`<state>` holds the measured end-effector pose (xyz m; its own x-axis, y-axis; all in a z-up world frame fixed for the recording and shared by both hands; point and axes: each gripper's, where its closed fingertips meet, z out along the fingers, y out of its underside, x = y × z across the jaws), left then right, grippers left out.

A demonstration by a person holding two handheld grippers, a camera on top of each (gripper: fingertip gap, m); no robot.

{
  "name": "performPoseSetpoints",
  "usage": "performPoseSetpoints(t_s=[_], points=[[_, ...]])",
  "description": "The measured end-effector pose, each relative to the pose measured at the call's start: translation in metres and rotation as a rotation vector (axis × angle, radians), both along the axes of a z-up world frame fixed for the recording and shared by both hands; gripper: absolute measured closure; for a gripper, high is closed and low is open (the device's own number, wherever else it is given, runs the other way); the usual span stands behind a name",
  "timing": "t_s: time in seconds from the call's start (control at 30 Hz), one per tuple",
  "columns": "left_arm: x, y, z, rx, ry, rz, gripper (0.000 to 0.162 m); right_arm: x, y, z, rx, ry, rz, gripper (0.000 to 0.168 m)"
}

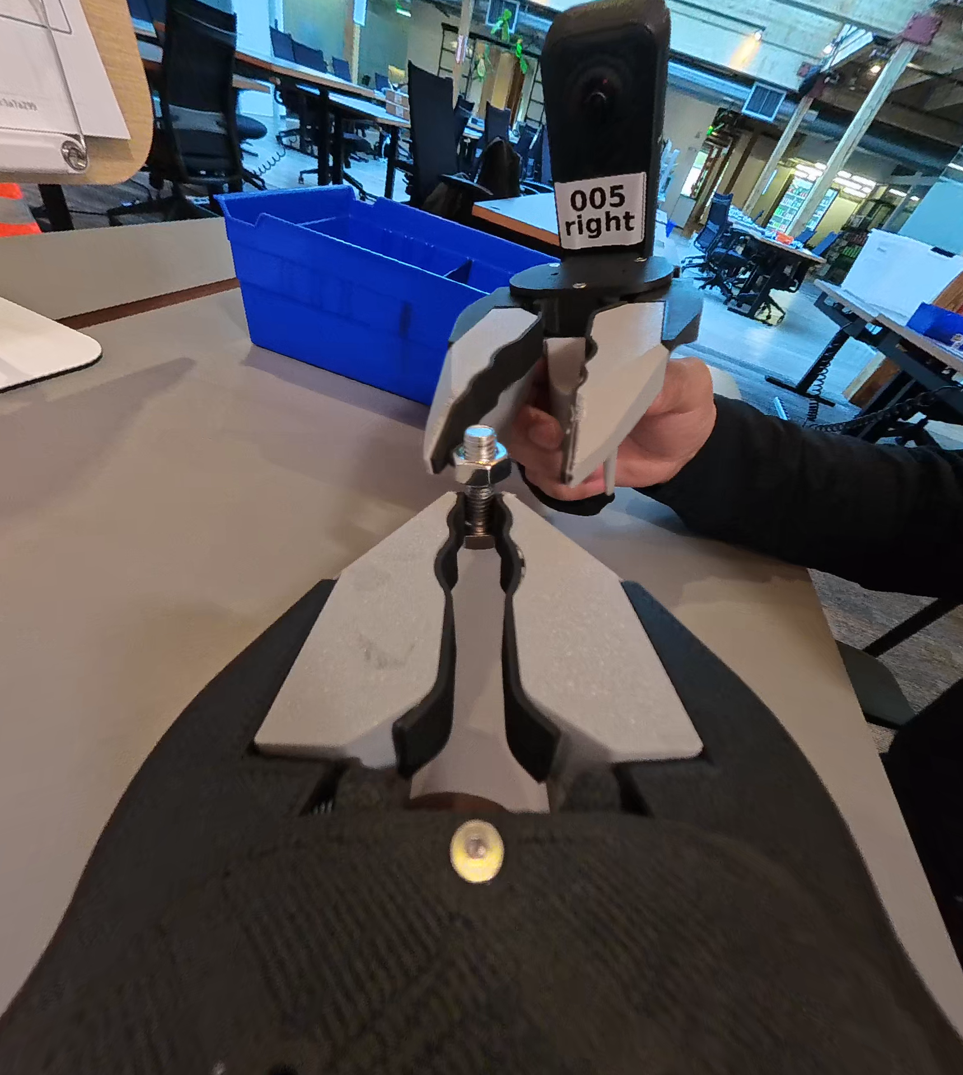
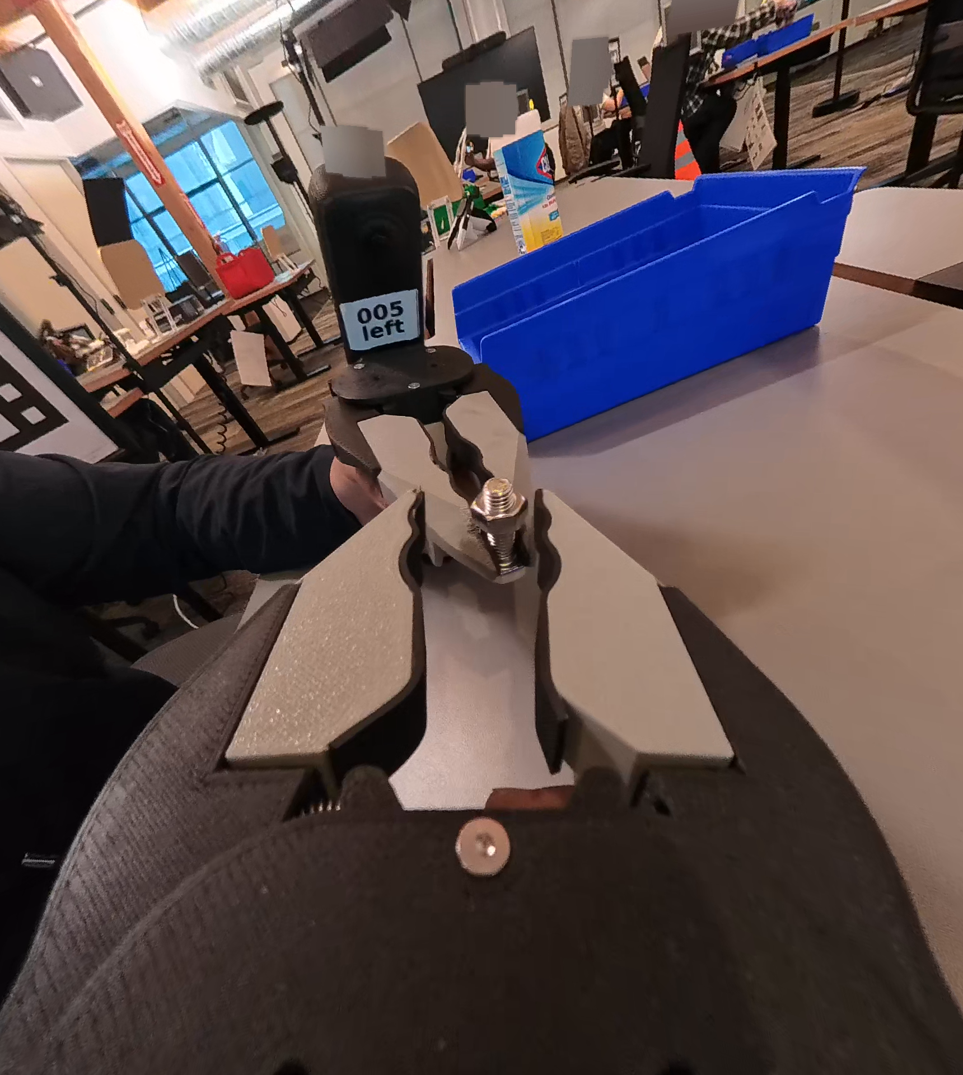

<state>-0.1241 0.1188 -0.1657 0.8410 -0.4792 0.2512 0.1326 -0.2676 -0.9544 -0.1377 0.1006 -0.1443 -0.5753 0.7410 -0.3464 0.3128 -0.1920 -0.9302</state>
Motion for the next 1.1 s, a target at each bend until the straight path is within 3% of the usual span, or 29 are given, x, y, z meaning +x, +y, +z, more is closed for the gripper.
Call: performPoseSetpoints(t_s=[0.17, 0.27, 0.4, 0.77, 0.87, 1.0, 1.1], points=[[-0.011, 0.001, 0.001, 0.003, -0.012, 0.038, 0.155, 0.002, 0.003, 0.001, 0.019, 0.004, -0.005, 0.134], [-0.018, 0.002, 0.0, -0.01, -0.035, 0.059, 0.155, 0.008, 0.002, 0.007, -0.007, 0.025, 0.029, 0.151], [-0.012, 0.002, -0.004, -0.019, -0.028, 0.036, 0.155, 0.001, 0.01, 0.005, -0.017, 0.013, -0.029, 0.134], [-0.009, 0.003, -0.005, -0.017, -0.004, 0.039, 0.155, 0.001, 0.005, 0.0, 0.008, 0.002, -0.015, 0.131], [-0.018, 0.003, -0.004, -0.019, -0.028, 0.063, 0.155, 0.006, 0.006, 0.008, -0.019, 0.03, 0.004, 0.143], [-0.014, 0.003, -0.005, -0.022, -0.026, 0.046, 0.155, 0.0, 0.013, 0.008, -0.031, 0.026, -0.049, 0.128], [-0.004, 0.002, -0.005, -0.019, -0.009, 0.02, 0.155, -0.001, 0.008, 0.002, -0.019, 0.007, -0.037, 0.126]])
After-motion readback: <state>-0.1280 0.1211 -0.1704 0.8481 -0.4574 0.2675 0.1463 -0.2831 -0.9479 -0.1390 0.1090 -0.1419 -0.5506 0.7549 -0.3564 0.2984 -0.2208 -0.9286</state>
